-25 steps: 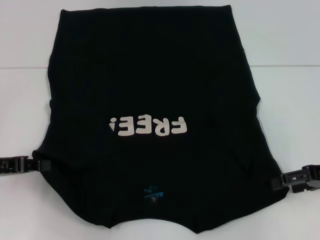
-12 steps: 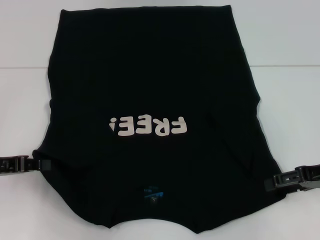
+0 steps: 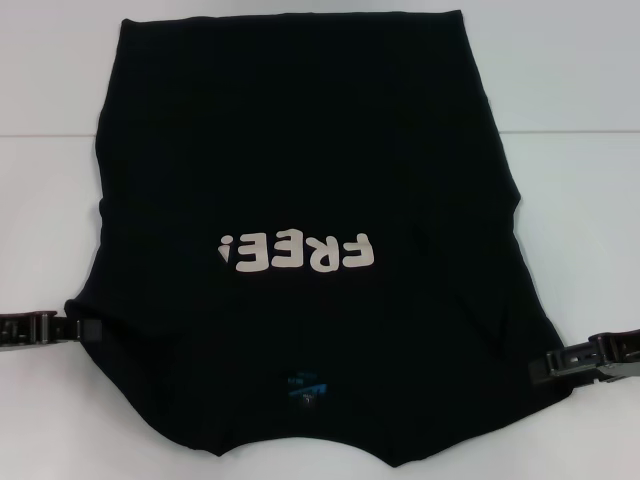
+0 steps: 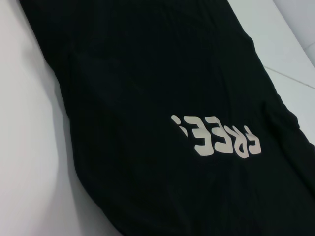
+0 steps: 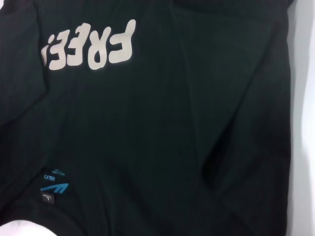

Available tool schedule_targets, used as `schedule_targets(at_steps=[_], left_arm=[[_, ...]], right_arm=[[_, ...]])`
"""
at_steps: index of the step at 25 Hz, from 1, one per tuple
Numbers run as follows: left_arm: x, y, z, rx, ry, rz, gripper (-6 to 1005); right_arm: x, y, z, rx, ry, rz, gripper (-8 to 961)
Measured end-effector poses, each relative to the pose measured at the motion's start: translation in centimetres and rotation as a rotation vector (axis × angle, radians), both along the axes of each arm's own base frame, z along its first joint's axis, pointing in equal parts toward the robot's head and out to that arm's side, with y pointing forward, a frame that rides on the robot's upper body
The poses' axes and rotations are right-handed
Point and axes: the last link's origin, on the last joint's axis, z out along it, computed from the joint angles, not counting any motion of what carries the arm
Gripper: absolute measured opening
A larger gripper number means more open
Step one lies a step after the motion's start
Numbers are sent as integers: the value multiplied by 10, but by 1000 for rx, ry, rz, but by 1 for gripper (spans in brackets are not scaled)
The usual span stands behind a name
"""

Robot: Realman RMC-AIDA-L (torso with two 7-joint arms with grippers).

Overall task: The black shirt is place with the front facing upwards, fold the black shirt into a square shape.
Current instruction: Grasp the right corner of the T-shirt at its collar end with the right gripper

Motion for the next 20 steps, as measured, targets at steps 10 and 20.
schedule_targets(at_steps=[10, 20], left_arm=[[0, 0, 1, 1, 2, -1, 32], [0, 0, 1, 1, 3, -5, 32]], right_arm=[[-1, 0, -2, -21, -27, -4, 810], [-3, 2, -2, -29, -33, -9, 389]])
